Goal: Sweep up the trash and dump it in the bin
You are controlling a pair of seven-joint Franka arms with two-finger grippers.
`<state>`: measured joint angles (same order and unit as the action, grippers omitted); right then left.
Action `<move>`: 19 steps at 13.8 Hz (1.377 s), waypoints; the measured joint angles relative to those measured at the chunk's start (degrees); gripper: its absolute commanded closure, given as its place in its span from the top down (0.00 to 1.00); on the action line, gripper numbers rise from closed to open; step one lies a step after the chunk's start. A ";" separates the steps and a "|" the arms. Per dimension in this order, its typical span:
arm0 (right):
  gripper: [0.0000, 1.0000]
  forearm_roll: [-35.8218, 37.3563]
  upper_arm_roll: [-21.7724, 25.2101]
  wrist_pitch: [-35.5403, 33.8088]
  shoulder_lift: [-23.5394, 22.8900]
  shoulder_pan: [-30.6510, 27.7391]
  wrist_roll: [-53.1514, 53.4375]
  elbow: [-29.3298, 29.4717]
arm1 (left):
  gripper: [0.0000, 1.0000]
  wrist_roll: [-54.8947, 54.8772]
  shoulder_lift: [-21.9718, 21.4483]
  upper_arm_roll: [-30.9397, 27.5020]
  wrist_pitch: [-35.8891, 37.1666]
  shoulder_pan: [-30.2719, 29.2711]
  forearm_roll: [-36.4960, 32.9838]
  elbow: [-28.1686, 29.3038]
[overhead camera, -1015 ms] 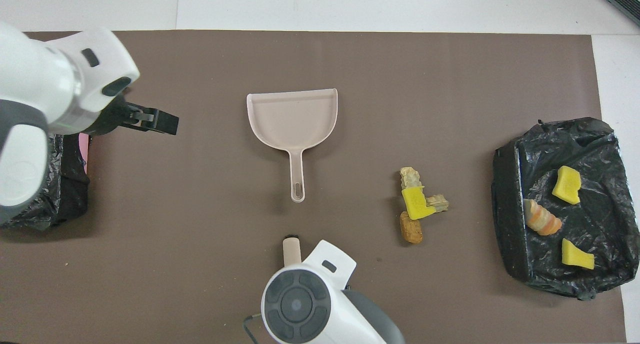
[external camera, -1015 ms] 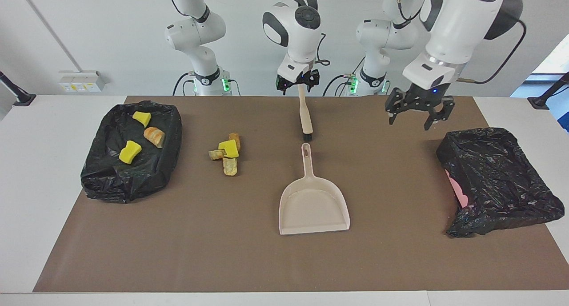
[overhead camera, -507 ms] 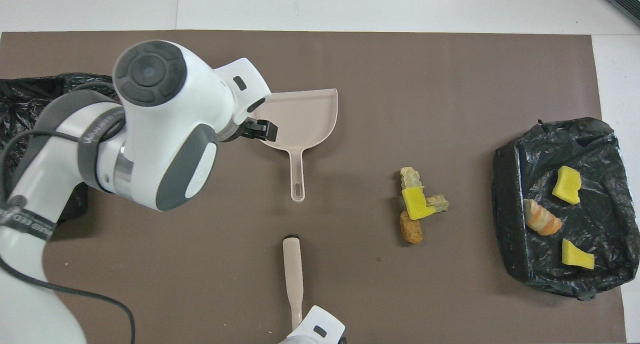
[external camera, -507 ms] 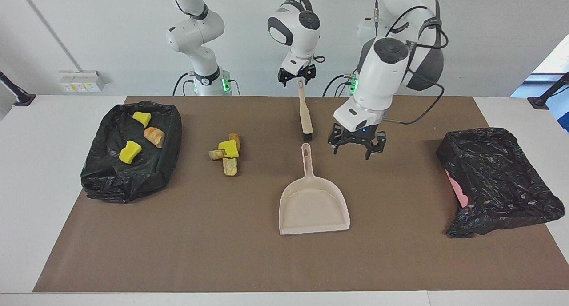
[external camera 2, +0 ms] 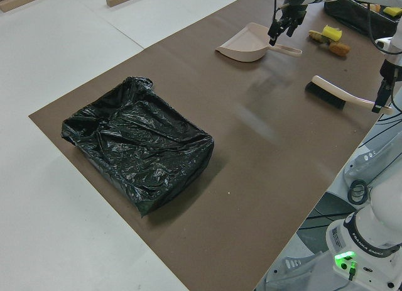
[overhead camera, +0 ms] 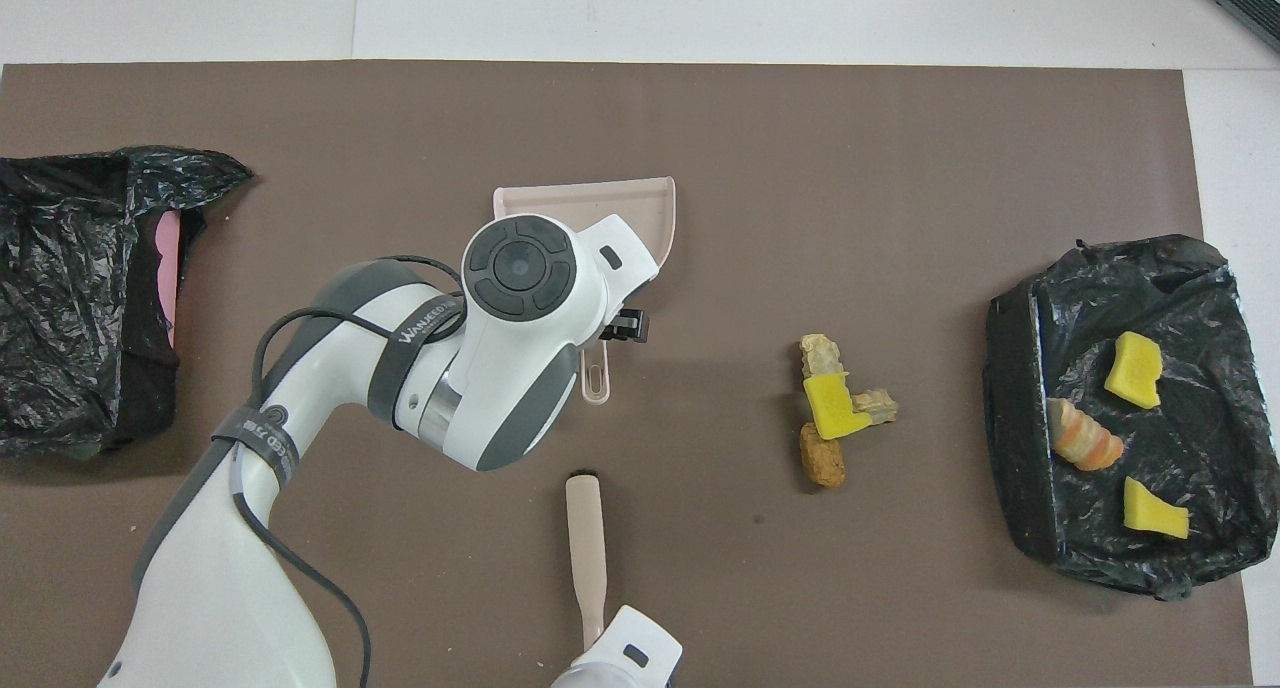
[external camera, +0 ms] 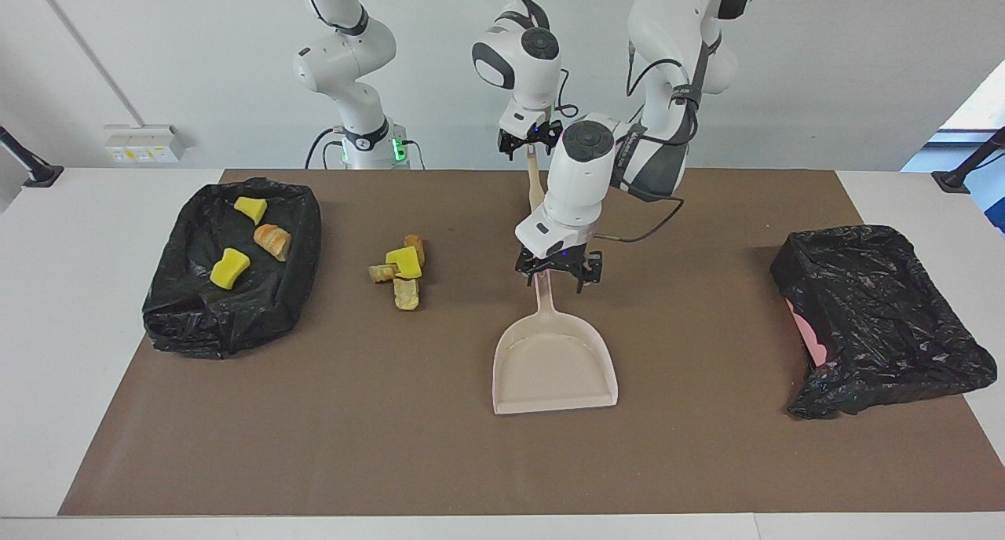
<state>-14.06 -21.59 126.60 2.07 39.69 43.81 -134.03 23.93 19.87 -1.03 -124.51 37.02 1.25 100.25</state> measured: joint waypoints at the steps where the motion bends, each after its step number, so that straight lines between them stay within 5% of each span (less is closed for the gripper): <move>1: 1.00 -0.05 0.00 0.42 -0.44 0.00 0.03 0.00 | 1.00 1.44 0.00 0.02 -1.13 0.51 0.00 1.02; 6: 0.69 -0.12 0.02 1.42 -1.05 0.00 0.03 -0.09 | 1.00 3.65 0.00 -0.10 -3.24 1.01 0.03 3.92; 7: 0.61 -0.13 0.02 3.07 -1.54 0.01 0.03 -0.27 | 0.91 3.70 0.00 -0.10 -4.18 1.01 0.05 4.12; 9: 0.27 -0.13 0.02 4.17 -2.41 0.02 0.03 -0.35 | 0.71 3.74 -0.01 -0.10 -5.12 1.01 0.06 4.15; 10: 0.00 -0.13 0.02 4.17 -2.57 0.09 0.03 -0.35 | 0.70 3.74 -0.01 -0.11 -5.30 1.01 0.07 4.15; 15: 0.00 -0.12 0.05 2.66 -2.58 0.51 0.05 -0.33 | 0.65 3.74 -0.01 -0.14 -6.06 1.01 0.15 4.32; 19: 0.00 1.23 0.56 -5.25 -0.97 0.34 0.05 1.23 | 0.28 3.59 -0.01 -0.14 -6.07 1.01 0.17 4.61</move>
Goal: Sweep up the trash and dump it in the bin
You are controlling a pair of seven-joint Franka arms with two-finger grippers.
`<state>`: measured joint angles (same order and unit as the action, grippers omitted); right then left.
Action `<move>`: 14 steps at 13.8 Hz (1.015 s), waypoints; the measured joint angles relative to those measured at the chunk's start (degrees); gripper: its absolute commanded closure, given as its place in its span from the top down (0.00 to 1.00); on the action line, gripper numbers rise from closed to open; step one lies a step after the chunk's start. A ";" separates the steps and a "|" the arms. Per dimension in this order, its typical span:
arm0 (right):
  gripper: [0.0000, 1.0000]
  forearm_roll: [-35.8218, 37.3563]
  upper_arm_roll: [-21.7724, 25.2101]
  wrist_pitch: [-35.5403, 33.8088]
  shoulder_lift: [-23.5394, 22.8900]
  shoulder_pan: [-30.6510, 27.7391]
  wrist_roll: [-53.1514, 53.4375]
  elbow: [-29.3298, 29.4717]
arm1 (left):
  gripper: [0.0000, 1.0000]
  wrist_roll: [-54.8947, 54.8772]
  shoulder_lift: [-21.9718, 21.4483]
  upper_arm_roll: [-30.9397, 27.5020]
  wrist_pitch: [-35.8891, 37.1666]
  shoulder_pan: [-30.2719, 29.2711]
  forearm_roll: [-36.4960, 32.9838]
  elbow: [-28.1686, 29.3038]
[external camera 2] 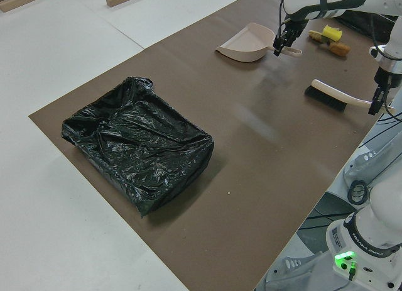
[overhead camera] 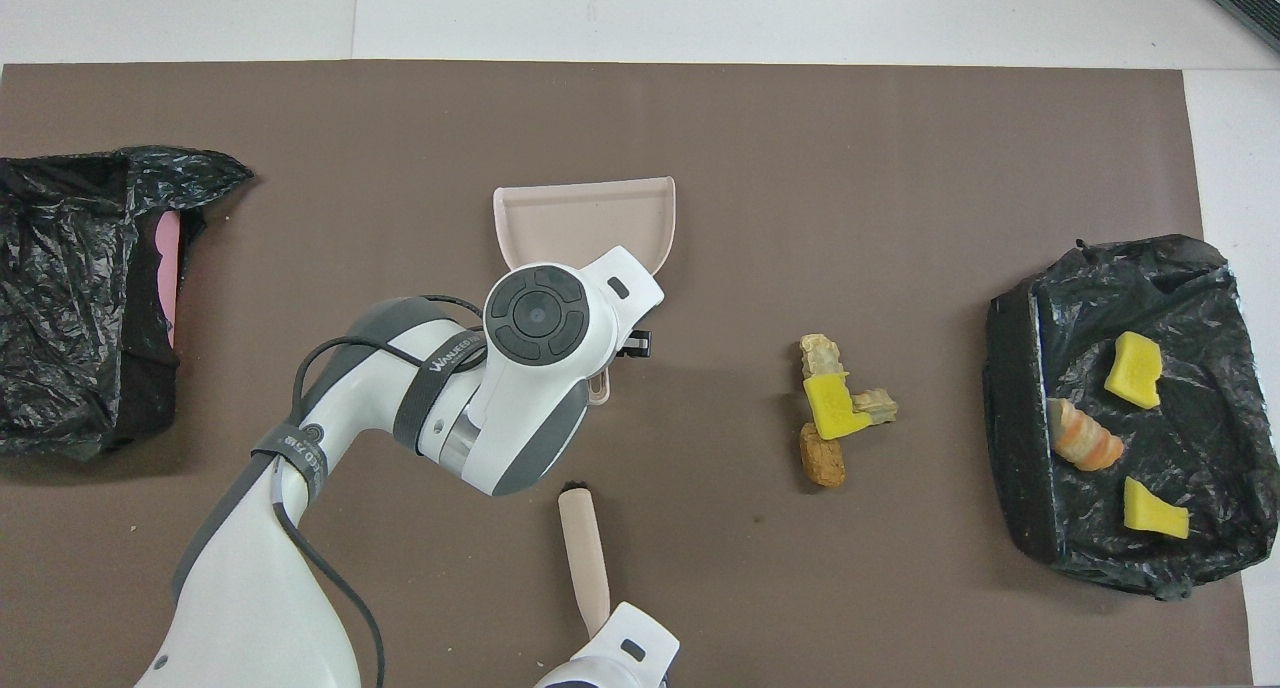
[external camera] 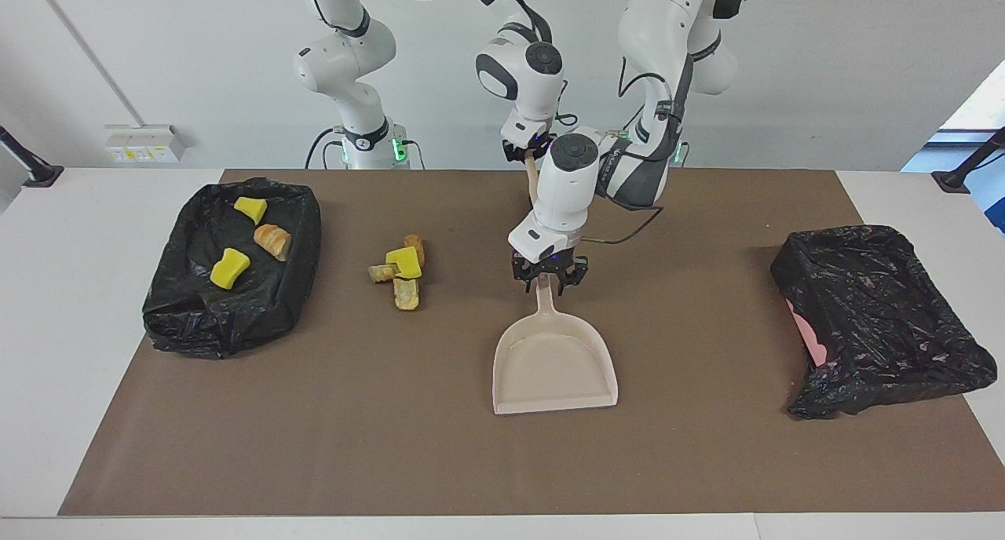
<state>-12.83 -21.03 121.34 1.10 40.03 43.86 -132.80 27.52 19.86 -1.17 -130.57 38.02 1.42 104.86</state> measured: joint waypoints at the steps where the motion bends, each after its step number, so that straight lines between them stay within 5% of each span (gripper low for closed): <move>1: 0.00 0.44 0.22 -2.27 1.41 -0.33 -0.11 0.41 | 0.17 -0.38 0.00 -0.01 0.00 0.00 0.00 0.11; 4: 0.00 0.53 0.29 -3.43 4.43 -1.44 -0.41 -0.24 | 0.05 -4.77 -0.03 -0.36 -0.08 -0.11 0.03 0.21; 13: 0.00 0.48 -0.02 5.07 1.92 -1.22 -0.43 -4.60 | 0.00 -39.11 -5.56 -1.72 9.95 -4.42 -0.09 0.02; 14: 0.09 0.46 -0.02 5.07 1.92 -1.22 -0.43 -4.51 | 0.00 -45.72 -5.61 -1.78 10.80 -4.96 -0.14 0.05</move>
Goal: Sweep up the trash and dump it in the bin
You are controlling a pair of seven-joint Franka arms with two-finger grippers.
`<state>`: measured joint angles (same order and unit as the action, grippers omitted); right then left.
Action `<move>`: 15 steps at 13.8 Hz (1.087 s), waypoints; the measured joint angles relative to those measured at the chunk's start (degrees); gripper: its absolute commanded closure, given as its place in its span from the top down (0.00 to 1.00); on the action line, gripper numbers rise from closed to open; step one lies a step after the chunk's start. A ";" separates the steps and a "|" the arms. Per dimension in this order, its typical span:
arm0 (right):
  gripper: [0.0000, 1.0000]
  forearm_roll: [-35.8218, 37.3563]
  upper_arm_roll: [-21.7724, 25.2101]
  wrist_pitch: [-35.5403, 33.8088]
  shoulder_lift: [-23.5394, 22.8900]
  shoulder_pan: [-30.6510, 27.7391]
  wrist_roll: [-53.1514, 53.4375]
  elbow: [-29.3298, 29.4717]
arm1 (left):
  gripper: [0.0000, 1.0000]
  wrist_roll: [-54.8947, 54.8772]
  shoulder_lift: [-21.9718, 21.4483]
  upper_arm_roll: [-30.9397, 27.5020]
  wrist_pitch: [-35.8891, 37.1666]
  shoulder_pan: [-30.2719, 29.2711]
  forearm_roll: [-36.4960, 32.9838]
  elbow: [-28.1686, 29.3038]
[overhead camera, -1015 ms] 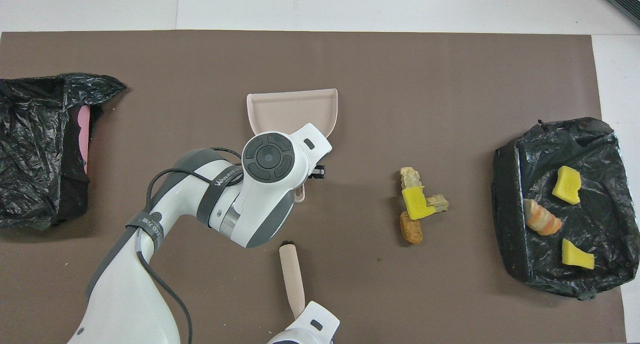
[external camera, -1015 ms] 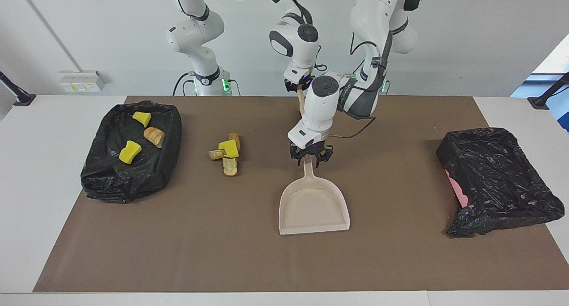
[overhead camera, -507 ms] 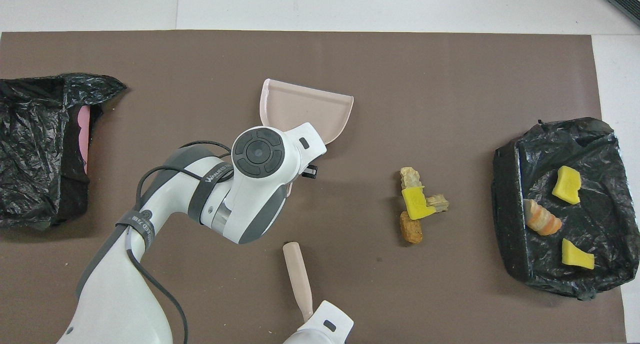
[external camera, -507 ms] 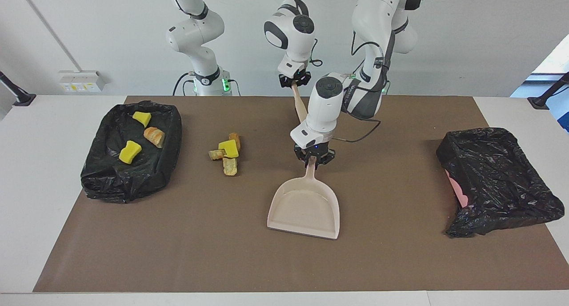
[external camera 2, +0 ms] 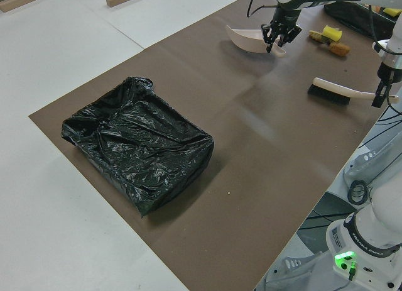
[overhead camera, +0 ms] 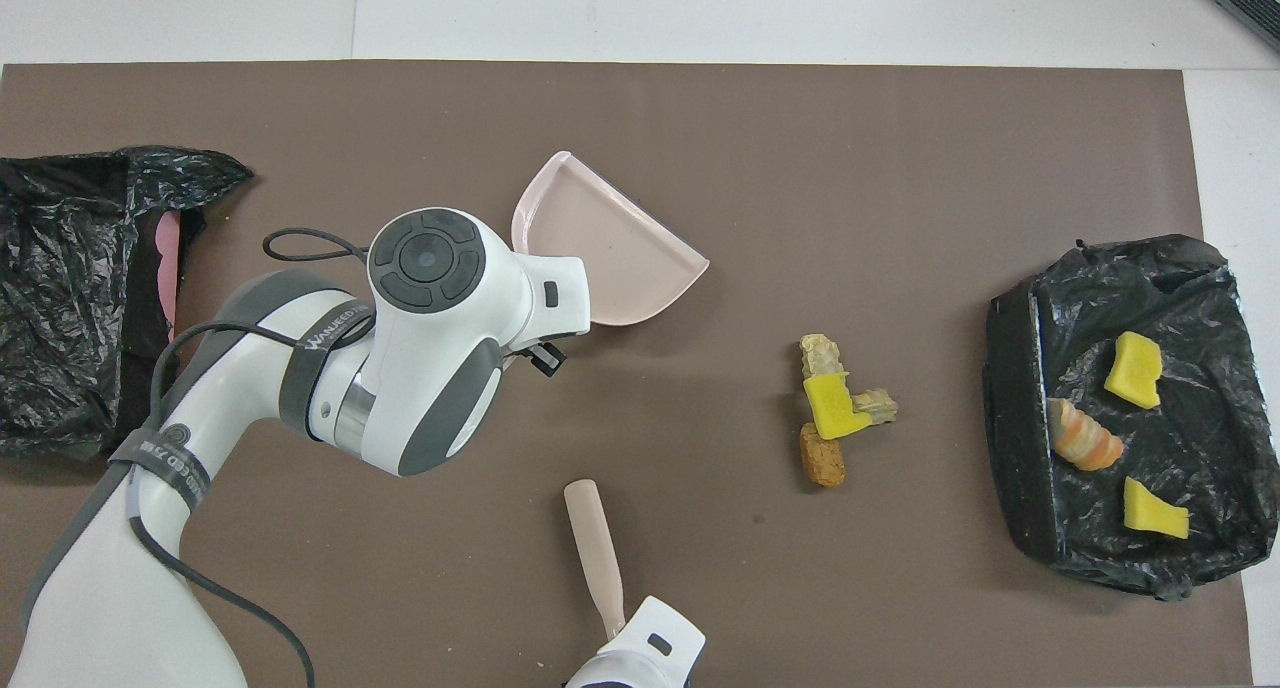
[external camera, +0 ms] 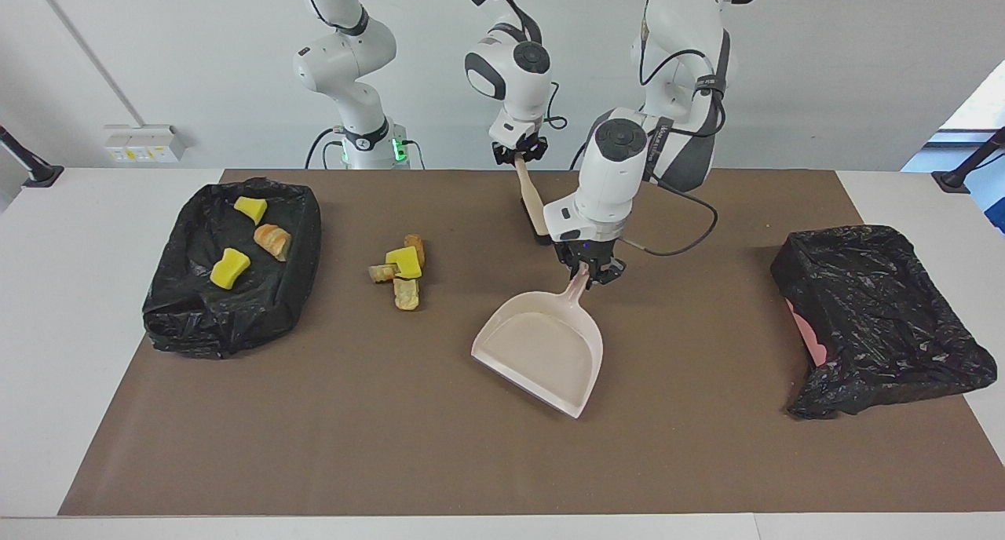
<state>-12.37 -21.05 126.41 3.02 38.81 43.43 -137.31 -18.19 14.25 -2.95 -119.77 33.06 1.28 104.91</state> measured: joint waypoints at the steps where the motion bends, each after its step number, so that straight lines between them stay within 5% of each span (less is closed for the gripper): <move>1: 0.19 -0.01 0.00 0.01 0.00 0.00 0.00 0.09 | 0.00 -8.15 0.00 -0.01 0.46 -0.58 -0.03 0.11; 5: 0.43 -0.60 0.00 0.99 -0.16 0.00 0.00 0.28 | 0.00 -28.40 0.01 0.04 0.45 -1.59 -0.23 0.50; 15: 0.54 -2.40 0.01 3.32 -0.77 -0.01 -0.02 1.53 | 0.00 -30.37 -1.85 0.47 -1.20 -1.47 -2.84 5.45</move>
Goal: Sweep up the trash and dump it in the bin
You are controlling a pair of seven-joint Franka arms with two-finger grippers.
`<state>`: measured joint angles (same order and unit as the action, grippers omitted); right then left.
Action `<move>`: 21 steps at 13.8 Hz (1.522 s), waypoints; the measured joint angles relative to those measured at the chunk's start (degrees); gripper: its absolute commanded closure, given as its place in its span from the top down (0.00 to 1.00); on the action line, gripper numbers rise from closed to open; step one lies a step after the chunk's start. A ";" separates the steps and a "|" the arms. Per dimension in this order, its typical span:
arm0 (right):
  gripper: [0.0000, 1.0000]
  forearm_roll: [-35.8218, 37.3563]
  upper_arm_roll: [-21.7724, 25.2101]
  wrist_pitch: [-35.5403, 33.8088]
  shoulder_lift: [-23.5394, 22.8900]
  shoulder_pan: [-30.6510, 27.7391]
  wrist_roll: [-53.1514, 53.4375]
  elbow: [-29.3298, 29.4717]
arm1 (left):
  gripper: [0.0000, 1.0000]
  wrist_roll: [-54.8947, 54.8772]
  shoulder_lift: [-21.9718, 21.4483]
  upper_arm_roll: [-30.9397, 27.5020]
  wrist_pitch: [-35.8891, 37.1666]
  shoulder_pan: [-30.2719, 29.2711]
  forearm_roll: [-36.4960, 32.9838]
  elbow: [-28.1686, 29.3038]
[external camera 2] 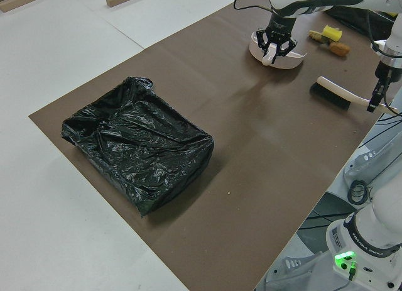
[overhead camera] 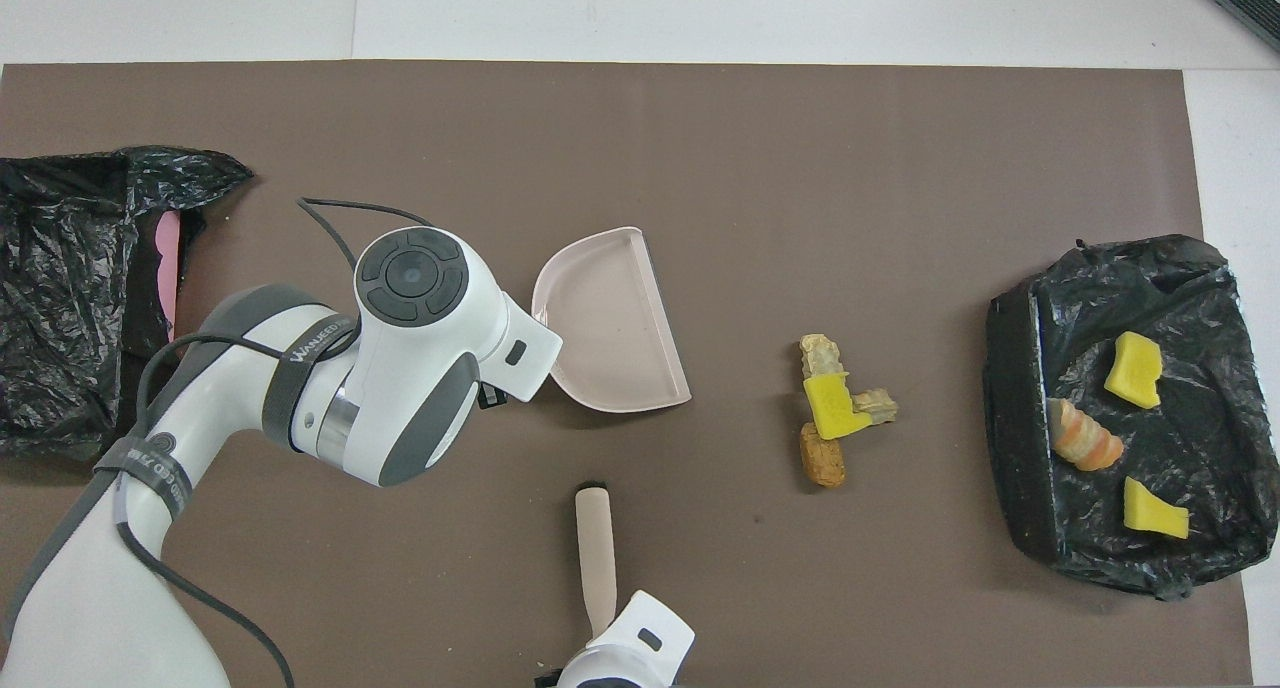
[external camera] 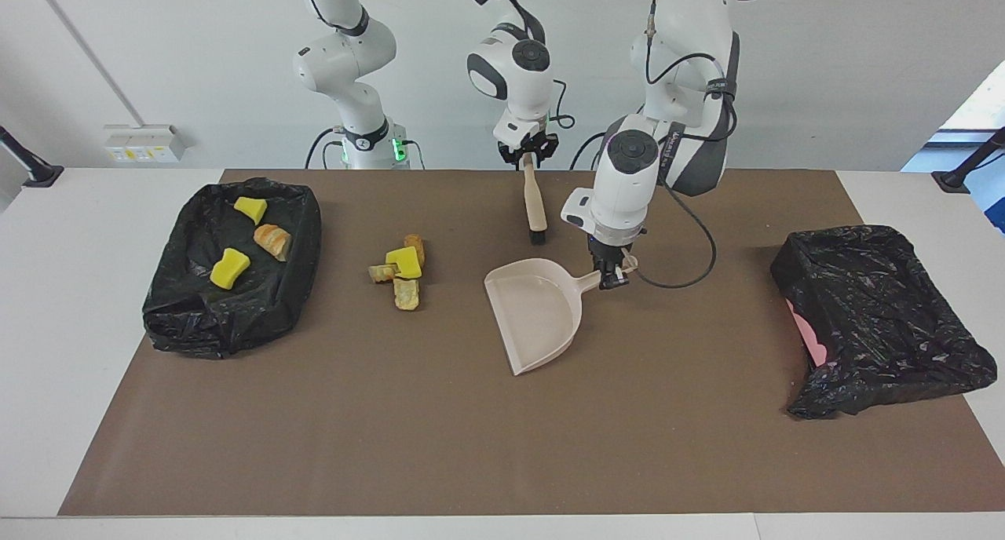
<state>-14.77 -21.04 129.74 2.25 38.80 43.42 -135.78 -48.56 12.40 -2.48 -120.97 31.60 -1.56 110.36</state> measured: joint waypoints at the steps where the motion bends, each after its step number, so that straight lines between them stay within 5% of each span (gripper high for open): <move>1: 0.46 -0.01 0.01 0.00 0.00 -0.01 0.00 0.20 | 0.00 -0.03 -0.34 0.00 -0.28 0.00 0.00 0.54; 4: 0.00 -0.02 0.01 0.00 0.00 -0.01 0.00 0.37 | 0.00 -0.10 -0.94 0.00 -0.62 0.00 -0.02 1.50; 9: 0.00 -0.01 0.04 -0.56 0.49 -0.01 -0.02 0.71 | 0.00 -0.17 -1.77 0.00 -0.80 0.00 -0.03 2.76; 13: 0.00 0.05 0.62 -14.28 7.25 -3.22 -1.99 3.28 | 0.00 -0.26 -1.82 0.05 -1.07 0.02 -0.49 2.88; 18: 0.00 2.10 1.55 -35.47 21.40 -16.97 -16.89 4.09 | 0.00 -0.88 -2.47 0.34 -1.12 1.15 -0.80 3.88; 21: 0.00 7.37 2.49 -36.53 25.57 -32.81 -28.15 3.83 | 0.00 -1.47 -3.82 0.53 -1.17 3.63 -0.81 5.59</move>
<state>-7.40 -18.55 93.21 27.82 5.98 15.27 -131.95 -50.03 8.57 -1.95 -122.15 35.23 -2.37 115.95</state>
